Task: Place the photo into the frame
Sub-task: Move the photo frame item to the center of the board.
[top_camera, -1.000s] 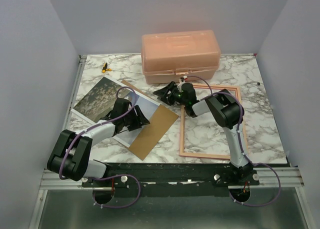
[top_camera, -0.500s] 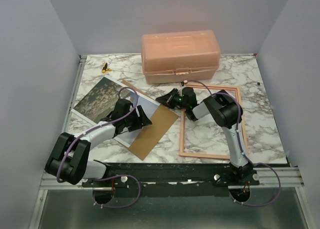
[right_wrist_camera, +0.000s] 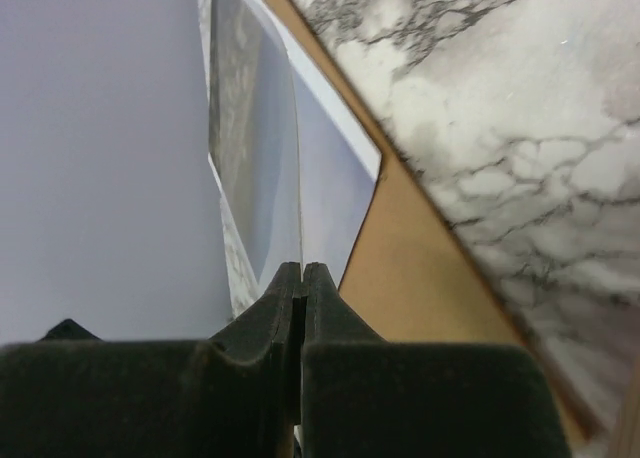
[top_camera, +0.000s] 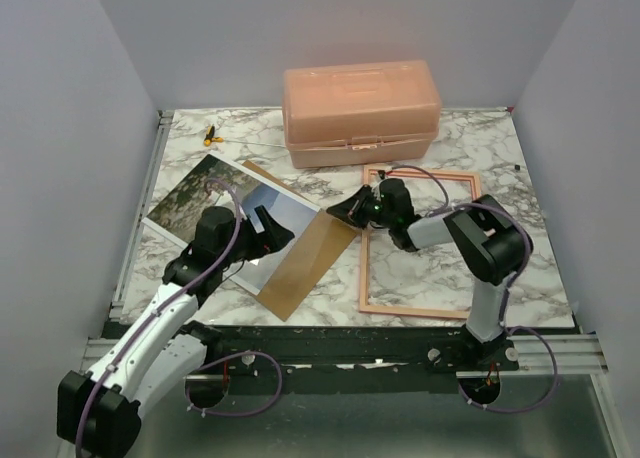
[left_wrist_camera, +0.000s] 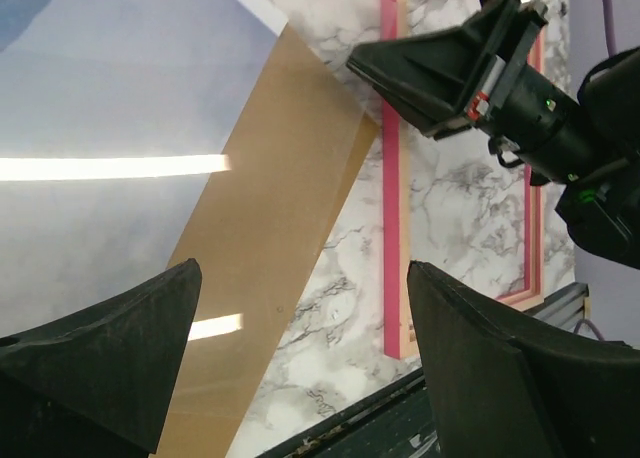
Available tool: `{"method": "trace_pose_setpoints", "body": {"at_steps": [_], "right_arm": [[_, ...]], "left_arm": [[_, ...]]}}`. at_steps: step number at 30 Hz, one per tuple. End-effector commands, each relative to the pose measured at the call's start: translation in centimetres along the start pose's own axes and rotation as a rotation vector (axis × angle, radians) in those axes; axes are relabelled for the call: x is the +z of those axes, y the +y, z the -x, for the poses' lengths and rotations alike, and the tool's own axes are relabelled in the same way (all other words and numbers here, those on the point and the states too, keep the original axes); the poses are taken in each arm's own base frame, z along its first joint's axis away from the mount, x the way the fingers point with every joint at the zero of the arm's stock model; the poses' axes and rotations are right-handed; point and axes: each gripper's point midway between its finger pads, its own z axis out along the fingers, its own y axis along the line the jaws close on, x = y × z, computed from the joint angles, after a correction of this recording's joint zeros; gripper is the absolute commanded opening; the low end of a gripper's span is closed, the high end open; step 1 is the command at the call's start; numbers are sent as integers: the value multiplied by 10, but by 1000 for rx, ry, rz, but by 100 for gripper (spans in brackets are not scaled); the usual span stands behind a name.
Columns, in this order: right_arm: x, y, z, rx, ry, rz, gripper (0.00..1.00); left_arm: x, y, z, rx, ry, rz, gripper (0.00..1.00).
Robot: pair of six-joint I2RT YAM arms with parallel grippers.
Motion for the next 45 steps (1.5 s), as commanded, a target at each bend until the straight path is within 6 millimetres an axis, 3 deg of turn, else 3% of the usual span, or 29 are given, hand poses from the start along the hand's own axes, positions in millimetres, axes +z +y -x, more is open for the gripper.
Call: {"method": "trace_pose_setpoints", "body": {"at_steps": [1, 8, 14, 18, 20, 21, 23, 27, 30, 35, 41, 45], "right_arm": [[-40, 5, -4, -59, -34, -78, 1], [-124, -9, -15, -83, -119, -228, 1], [-203, -32, -10, -60, -283, -400, 1], [-241, -38, -15, -33, -340, -438, 1], [-254, -41, -20, -34, -342, -456, 9], [-259, -43, -22, -37, -340, -471, 27], [-268, -45, -24, -36, -341, -494, 52], [-278, -43, -23, -46, -350, -521, 86], [-283, -39, -13, -86, -374, -554, 96], [-280, -24, 12, -233, -395, -610, 100], [-229, -2, 27, -425, -233, -600, 100], [-183, -6, 28, -450, -80, -627, 100]], "left_arm": [[-29, -14, 16, -3, -54, 15, 87], [-57, -31, 21, 5, -66, -28, 87], [-50, -34, 7, -17, -10, -69, 87], [-44, -38, -1, -31, 35, -91, 87], [-41, -35, -3, -36, 52, -77, 87], [-41, -32, -5, -41, 61, -59, 87], [-38, -25, -11, -44, 84, -20, 87], [-35, -4, -24, -60, 134, 83, 87], [-32, 14, -38, -72, 177, 157, 86], [-32, 39, -57, -90, 198, 243, 82], [-25, 52, -78, -120, 233, 254, 78], [-23, 53, -85, -123, 252, 258, 74]]}}
